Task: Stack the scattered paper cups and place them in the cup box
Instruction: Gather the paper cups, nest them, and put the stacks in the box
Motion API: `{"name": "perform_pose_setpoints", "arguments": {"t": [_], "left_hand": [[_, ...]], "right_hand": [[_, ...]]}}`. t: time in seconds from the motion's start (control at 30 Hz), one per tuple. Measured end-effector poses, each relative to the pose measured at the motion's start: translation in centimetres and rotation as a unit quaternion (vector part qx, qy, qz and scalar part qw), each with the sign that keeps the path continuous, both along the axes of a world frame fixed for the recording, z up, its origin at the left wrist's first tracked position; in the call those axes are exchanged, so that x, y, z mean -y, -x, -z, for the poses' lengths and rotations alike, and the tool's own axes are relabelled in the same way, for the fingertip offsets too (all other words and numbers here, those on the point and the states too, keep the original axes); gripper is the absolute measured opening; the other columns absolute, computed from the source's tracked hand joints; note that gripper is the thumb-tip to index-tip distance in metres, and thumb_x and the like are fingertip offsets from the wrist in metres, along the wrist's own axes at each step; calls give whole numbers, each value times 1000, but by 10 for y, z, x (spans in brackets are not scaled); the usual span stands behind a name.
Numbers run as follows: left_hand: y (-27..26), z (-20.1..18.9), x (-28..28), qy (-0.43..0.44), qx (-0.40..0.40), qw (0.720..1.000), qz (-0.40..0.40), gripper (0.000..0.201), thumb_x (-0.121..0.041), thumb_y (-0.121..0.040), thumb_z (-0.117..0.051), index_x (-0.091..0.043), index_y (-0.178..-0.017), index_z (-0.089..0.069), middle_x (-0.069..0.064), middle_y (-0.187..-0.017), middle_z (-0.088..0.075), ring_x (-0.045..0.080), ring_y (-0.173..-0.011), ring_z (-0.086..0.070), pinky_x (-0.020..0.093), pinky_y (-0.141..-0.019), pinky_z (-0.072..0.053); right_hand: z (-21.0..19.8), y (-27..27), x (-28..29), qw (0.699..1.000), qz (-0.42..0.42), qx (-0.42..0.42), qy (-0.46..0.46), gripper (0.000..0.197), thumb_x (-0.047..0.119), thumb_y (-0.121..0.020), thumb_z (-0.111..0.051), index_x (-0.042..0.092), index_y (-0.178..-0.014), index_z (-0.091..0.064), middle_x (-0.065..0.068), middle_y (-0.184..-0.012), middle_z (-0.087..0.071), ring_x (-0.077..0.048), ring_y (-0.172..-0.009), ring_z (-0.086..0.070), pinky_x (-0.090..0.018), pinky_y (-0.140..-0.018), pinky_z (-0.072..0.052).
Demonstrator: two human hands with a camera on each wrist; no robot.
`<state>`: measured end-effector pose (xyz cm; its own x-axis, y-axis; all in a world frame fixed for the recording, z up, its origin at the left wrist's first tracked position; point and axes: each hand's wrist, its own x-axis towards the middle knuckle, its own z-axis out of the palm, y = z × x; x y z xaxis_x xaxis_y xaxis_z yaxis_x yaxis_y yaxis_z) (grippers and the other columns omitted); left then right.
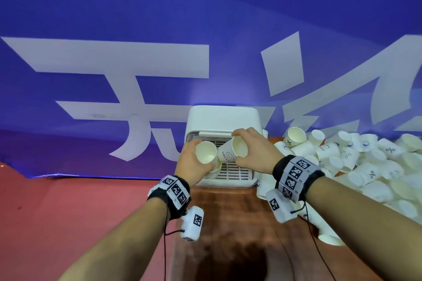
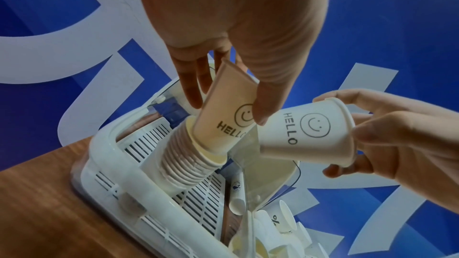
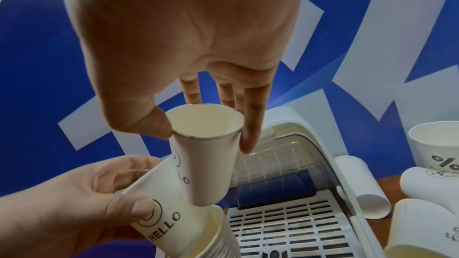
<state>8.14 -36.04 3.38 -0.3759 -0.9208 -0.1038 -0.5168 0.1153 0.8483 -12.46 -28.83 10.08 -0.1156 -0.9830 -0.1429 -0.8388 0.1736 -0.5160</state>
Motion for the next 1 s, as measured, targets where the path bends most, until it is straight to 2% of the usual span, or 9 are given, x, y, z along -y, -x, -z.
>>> {"name": "perform_pose_setpoints", "arguments": {"t": [0.07,0.2,0.27,0.37,0.63,0.83,1.0], "left_hand": [[1,2,0,8,4,1000,1,74,-28,-68,-86,-25,-129,-45,-11,-123,-44,10,-111,-47,24,-92,-37],[4,9,1,24,28,999,8,73,-25,-67,-86,-21,-128,-47,-5,-125,-46,14,-110,-49,27,-91,-41],[6,15,2,18,53,998,13,75,-27,-65,-87,-20,-129,-47,-3,-128,-48,17,-111,-50,34,-94,-45],[10,26,3,15,98,994,34,78,-34,-60,-85,-25,-127,-48,-2,-123,-54,21,-112,-52,45,-95,-48],[16,39,4,13,166,985,56,83,-50,-63,-79,-28,-135,-44,-2,-131,-50,23,-119,-49,42,-98,-46],[17,40,4,3,218,973,78,76,-43,-74,-75,-26,-141,-44,4,-141,-40,29,-123,-46,41,-103,-42],[19,44,3,-10,220,973,74,77,-44,-76,-74,-27,-143,-40,4,-137,-46,29,-123,-48,43,-103,-43]], "right_hand": [[1,2,-1,1000,5,5,1,69,32,-71,-72,33,-133,-42,2,-123,-45,-20,-108,-51,-33,-89,-47],[3,5,0,1000,-6,6,0,69,33,-74,-70,37,-136,-40,2,-122,-46,-21,-110,-51,-33,-91,-46],[4,7,-1,1000,-12,8,-4,69,33,-76,-68,40,-139,-40,1,-122,-46,-20,-112,-51,-32,-94,-45],[5,10,-3,1000,-12,11,-6,67,32,-78,-68,39,-140,-42,1,-126,-46,-18,-117,-49,-30,-96,-43],[7,17,-12,999,-4,44,12,65,26,-77,-69,33,-138,-46,1,-136,-45,-16,-122,-46,-30,-102,-40],[10,23,-17,997,-1,71,21,65,22,-75,-71,34,-135,-48,5,-136,-45,-14,-122,-47,-31,-103,-41],[11,30,-19,997,-1,70,22,67,23,-75,-71,38,-135,-46,4,-133,-44,-15,-119,-47,-33,-102,-43]]}}
